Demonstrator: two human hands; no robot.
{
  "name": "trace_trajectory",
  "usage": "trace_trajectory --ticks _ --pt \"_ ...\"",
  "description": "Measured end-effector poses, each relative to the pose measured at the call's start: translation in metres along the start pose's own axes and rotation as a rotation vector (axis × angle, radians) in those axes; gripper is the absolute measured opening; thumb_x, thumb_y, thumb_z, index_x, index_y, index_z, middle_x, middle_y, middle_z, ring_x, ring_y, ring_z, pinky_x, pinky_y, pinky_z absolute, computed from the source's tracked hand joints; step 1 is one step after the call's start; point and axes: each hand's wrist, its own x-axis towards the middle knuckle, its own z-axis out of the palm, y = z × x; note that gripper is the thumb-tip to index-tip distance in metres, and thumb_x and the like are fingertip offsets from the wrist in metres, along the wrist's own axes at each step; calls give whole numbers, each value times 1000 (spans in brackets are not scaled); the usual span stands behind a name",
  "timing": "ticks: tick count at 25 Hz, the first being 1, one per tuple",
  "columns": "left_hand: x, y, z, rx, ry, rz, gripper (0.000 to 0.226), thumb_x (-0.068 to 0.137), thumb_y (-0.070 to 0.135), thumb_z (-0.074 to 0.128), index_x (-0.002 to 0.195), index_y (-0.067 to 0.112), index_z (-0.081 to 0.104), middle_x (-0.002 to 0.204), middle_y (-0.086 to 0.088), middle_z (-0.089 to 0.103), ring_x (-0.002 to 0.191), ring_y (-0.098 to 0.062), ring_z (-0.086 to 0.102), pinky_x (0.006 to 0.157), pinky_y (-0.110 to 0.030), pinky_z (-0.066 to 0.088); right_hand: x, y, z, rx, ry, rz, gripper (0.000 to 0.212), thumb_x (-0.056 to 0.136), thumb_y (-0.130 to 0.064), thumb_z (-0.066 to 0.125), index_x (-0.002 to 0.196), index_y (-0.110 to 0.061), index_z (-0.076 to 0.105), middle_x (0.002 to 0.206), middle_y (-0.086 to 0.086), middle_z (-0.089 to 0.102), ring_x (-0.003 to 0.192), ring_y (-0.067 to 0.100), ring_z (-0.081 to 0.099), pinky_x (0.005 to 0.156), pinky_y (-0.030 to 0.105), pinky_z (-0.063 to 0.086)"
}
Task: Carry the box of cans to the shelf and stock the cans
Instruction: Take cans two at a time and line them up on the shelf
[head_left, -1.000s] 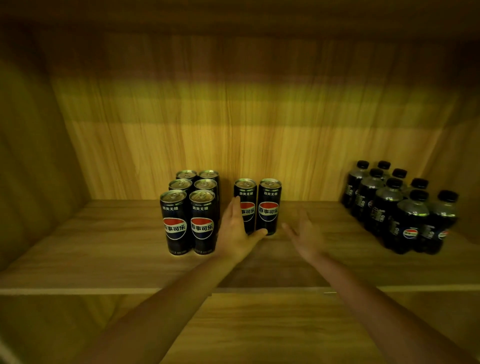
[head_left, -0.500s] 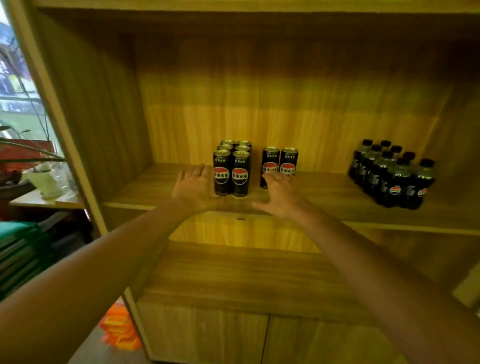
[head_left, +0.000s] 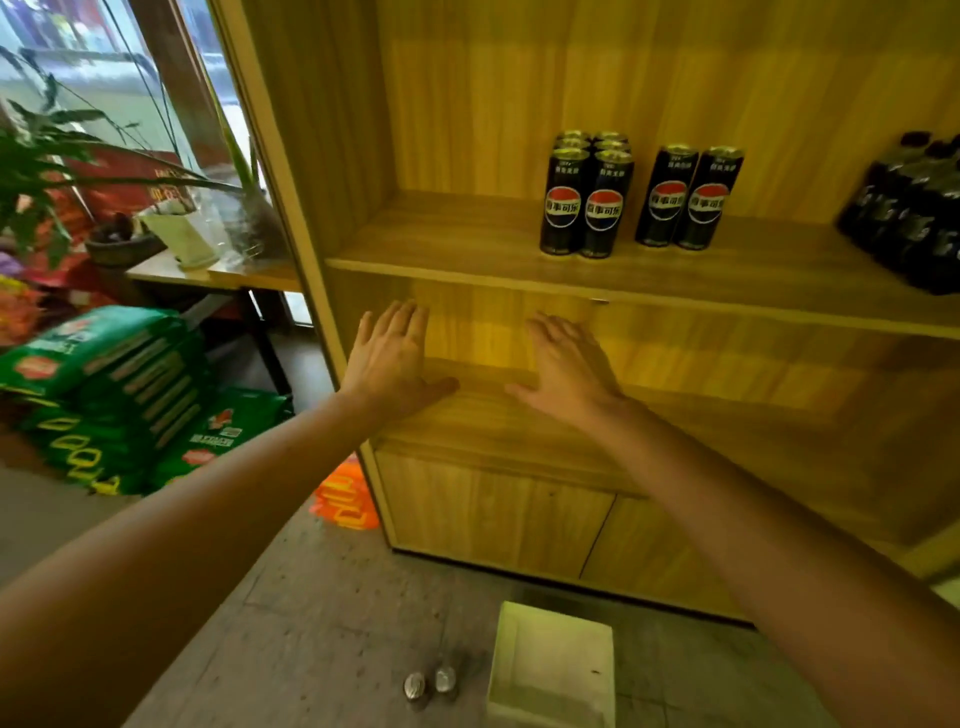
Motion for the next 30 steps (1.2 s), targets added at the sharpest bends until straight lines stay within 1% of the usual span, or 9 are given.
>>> trace_trajectory --ticks 2,7,12,15,17,19,21,26,30 --pt "-7 -31 34 2 -4 14 96 77 57 57 146 10 9 157 -10 12 146 -25 8 118 -43 4 4 -20 45 24 -42 11 82 80 -49 56 142 -10 18 154 11 18 140 26 20 117 41 15" --pt "-23 -102 141 -25 -109 80 97 78 56 57 147 10 6 158 -10 10 146 -26 6 120 -44 4 7 -60 176 94 -175 80 80 83 -44 55 143 -12 13 155 9 12 142 25 14 118 42 11" --pt "-55 -140 265 -57 -218 64 94 79 51 59 147 11 7 158 -9 11 146 -24 7 119 -41 4 -20 -72 317 138 -294 146 81 83 -44 55 143 -10 14 154 11 17 141 26 17 118 42 13" --pt "-89 -161 363 -59 -255 64 95 79 52 58 147 11 6 158 -9 11 146 -24 8 119 -41 3 -49 -66 417 169 -354 127 81 83 -44 56 143 -10 14 154 11 17 142 25 16 117 39 14" --pt "-111 -175 425 -49 -346 48 95 79 53 57 147 11 4 158 -8 9 146 -24 6 119 -40 1 -69 -57 481 165 -425 133 81 84 -44 54 143 -9 12 155 10 15 142 24 15 118 36 13" --pt "-144 -193 525 -69 -406 -3 97 80 53 56 147 11 1 158 -8 5 146 -23 4 119 -40 -1 -98 -56 584 207 -459 146 82 84 -44 55 144 -10 12 155 10 14 142 23 15 117 34 13" --pt "-155 -199 558 -88 -460 -3 98 80 55 56 147 12 -1 159 -7 3 146 -22 3 118 -39 -3 -111 -50 612 251 -511 199 84 82 -45 58 143 -11 12 155 9 15 142 24 16 116 33 14" --pt "-203 -210 724 -148 -503 3 106 72 64 59 147 15 2 158 -5 9 146 -22 9 119 -40 1 -153 -43 776 370 -613 120 92 74 -50 65 144 -19 13 154 4 18 141 21 20 113 35 24" --pt "-234 -208 803 -254 -533 -13 115 62 70 62 147 18 4 157 -5 15 143 -23 16 119 -39 9 -182 -36 851 573 -600 168 103 65 -47 74 143 -23 12 153 2 21 140 20 24 112 37 28"
